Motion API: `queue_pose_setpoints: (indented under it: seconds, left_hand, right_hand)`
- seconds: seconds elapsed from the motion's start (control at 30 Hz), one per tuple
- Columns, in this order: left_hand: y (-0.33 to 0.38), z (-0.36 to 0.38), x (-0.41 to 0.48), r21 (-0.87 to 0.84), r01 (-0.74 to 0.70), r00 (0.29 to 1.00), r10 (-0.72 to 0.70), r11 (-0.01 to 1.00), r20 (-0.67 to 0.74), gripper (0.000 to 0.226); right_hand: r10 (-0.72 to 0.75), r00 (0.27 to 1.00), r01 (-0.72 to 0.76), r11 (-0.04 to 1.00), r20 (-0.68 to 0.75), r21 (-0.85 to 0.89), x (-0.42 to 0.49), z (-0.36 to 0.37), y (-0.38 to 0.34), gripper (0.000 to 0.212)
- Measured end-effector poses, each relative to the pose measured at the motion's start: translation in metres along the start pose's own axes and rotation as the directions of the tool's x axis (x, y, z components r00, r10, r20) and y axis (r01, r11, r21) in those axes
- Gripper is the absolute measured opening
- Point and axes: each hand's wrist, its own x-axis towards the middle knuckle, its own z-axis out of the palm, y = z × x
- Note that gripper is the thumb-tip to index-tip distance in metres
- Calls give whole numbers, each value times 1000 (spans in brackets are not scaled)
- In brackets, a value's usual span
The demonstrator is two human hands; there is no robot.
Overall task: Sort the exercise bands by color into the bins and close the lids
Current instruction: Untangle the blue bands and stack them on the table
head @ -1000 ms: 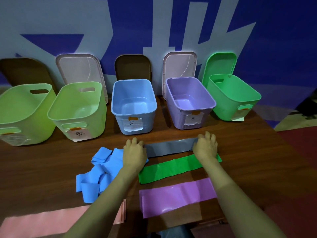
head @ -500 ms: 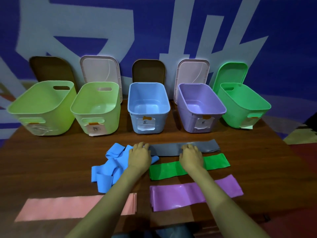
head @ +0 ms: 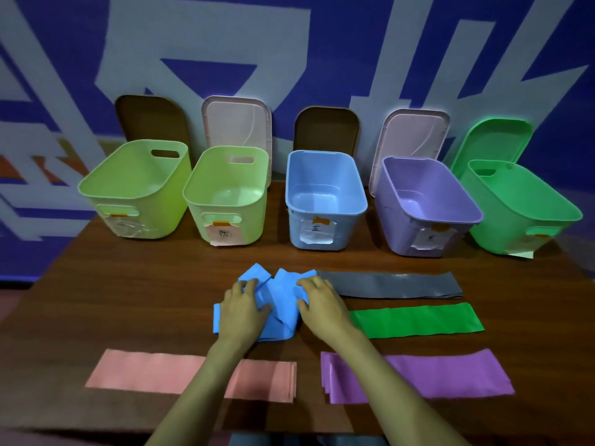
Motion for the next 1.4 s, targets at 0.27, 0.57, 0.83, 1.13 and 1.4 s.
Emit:
queue_pose_setpoints:
  seconds: [0.27, 0.57, 0.83, 1.13, 1.4]
  left_hand:
    - [-13, -8, 3, -185, 5, 994, -25, 983, -109, 24]
    - [-16, -26, -1, -452, -76, 970, -40, 889, -241, 8]
    - [13, -71, -19, -810, -239, 969, 179, 536, -168, 32]
    - [19, -74, -26, -657, -200, 926, 359, 727, 116, 25]
    - [48, -89, -26, -852, -124, 872, 465, 508, 151, 62]
  right_hand:
    - [67, 993, -56, 992, 93, -117, 20, 9, -9, 36]
    - [-36, 997, 41, 996, -69, 77, 13, 18, -26, 30]
    - [-168, 981, 48, 703, 101, 709, 11, -20, -52, 19]
    - [-93, 933, 251, 860, -347, 444, -6, -102, -30, 10]
    - [12, 931, 147, 902, -364, 407, -25, -133, 13, 19]
